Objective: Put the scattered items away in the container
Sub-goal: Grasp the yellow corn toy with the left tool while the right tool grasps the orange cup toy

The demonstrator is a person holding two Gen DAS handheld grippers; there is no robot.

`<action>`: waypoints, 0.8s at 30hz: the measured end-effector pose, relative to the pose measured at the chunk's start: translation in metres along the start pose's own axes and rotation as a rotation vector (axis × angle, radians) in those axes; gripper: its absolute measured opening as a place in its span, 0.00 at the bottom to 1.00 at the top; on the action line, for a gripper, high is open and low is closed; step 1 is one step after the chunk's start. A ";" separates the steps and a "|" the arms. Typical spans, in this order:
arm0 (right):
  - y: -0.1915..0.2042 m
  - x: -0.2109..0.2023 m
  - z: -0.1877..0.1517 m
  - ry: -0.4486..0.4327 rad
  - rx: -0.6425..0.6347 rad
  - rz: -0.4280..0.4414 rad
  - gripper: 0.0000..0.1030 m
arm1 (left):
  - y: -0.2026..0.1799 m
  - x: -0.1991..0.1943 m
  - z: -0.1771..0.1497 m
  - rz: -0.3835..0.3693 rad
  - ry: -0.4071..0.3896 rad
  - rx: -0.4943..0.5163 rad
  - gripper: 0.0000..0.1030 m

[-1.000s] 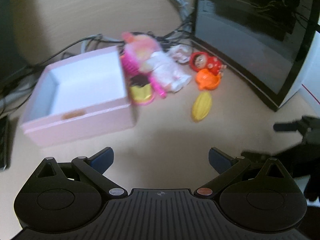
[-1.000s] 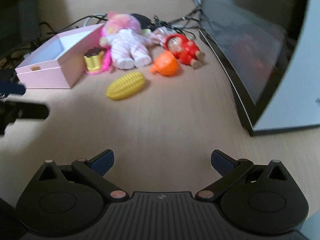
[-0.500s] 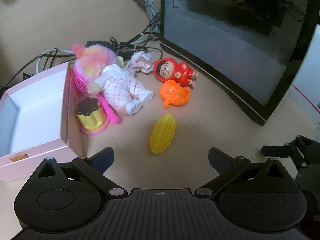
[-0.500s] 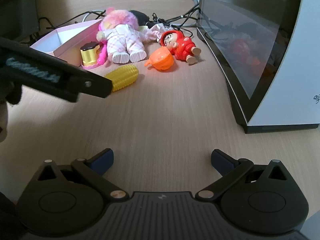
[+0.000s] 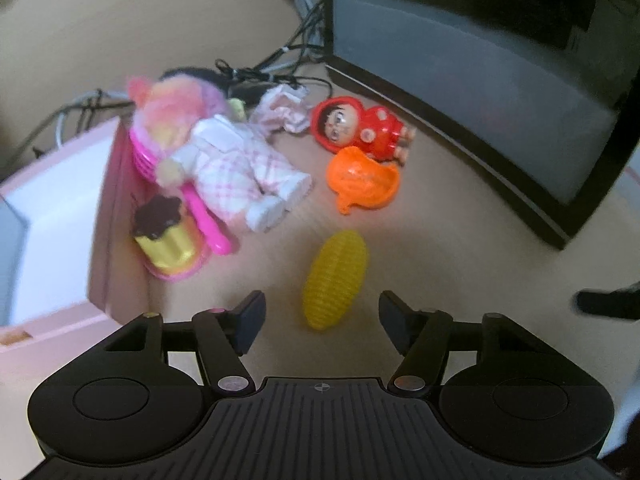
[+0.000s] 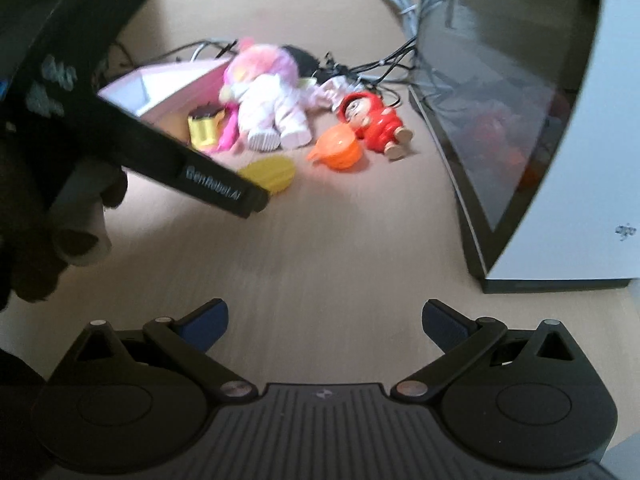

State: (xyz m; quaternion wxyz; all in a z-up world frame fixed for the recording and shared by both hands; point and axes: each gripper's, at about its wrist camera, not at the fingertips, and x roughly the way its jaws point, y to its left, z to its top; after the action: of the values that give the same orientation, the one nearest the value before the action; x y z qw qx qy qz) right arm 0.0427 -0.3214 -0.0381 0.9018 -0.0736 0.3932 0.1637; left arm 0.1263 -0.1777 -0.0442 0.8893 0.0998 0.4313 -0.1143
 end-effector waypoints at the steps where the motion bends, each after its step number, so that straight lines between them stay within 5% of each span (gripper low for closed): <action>1: 0.000 -0.001 0.000 -0.003 0.001 -0.002 1.00 | 0.002 0.000 0.000 0.017 0.000 -0.002 0.66; 6: 0.004 -0.002 0.000 -0.012 -0.022 -0.006 1.00 | 0.014 -0.001 0.002 0.061 -0.012 -0.036 0.72; 13: 0.001 0.000 0.000 -0.010 -0.018 -0.017 1.00 | 0.004 -0.003 0.002 -0.032 -0.036 -0.064 0.88; 19: -0.002 -0.005 -0.004 -0.010 -0.022 -0.034 1.00 | -0.005 0.014 0.010 -0.001 -0.039 -0.034 0.86; 24: -0.008 -0.006 -0.006 -0.005 -0.003 -0.041 1.00 | -0.013 0.023 0.011 0.015 -0.024 -0.003 0.67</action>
State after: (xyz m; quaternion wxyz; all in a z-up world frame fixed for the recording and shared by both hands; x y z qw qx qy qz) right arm 0.0375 -0.3316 -0.0379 0.9058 -0.0826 0.3891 0.1460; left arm 0.1444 -0.1953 -0.0567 0.8954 0.1004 0.4202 -0.1082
